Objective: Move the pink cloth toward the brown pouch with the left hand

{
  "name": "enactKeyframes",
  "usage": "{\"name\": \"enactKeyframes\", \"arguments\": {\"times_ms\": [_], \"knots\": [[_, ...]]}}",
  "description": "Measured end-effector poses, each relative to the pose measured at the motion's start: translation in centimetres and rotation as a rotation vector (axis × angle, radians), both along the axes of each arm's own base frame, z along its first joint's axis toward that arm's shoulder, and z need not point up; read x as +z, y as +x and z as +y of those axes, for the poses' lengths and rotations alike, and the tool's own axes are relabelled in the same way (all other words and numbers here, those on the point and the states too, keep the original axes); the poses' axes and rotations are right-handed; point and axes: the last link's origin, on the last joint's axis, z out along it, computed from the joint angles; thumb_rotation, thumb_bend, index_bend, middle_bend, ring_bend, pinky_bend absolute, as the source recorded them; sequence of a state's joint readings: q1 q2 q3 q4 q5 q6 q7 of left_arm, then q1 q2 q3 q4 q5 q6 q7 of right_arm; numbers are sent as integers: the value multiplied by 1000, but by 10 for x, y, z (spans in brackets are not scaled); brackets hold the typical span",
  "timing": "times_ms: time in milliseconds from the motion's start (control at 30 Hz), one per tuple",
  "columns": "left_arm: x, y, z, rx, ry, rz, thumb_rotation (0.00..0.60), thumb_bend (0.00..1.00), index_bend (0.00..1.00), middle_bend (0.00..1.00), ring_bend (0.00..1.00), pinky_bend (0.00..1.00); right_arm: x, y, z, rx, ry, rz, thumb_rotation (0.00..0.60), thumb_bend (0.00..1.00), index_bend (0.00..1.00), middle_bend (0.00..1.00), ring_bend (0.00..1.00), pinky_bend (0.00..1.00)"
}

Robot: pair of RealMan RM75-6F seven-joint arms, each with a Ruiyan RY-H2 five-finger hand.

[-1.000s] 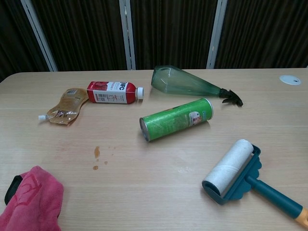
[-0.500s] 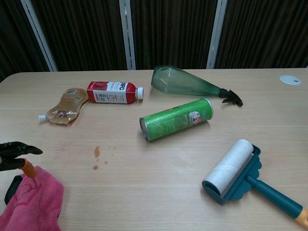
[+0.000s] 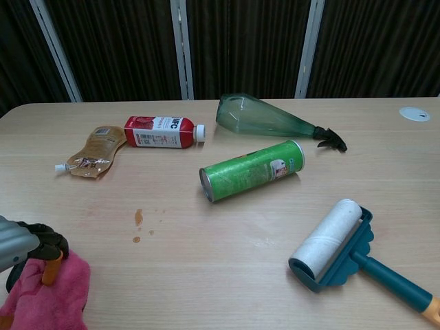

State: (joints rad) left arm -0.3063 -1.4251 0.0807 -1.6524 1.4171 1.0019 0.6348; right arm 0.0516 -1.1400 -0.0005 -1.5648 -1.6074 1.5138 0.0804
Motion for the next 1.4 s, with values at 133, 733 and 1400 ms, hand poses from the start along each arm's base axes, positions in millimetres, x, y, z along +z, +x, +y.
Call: {"name": "enactKeyframes", "arguments": {"times_ms": [133,733,1400], "knots": [[-2,-1,2,-1,23,-16,600,421,677,445,377,477,0,0,0,0,-2,-5,600,0,0,0,0,8],[6,15,56,-18,184,-153,600,532,755,511,442,535,-1,1,0,-4,-4,-16,600,0,0,0,0,8],[-71,99,80,-148,175,-220,600,523,755,506,442,535,1,-1,0,-22,-3,-52,600,0,0,0,0,8]]}}
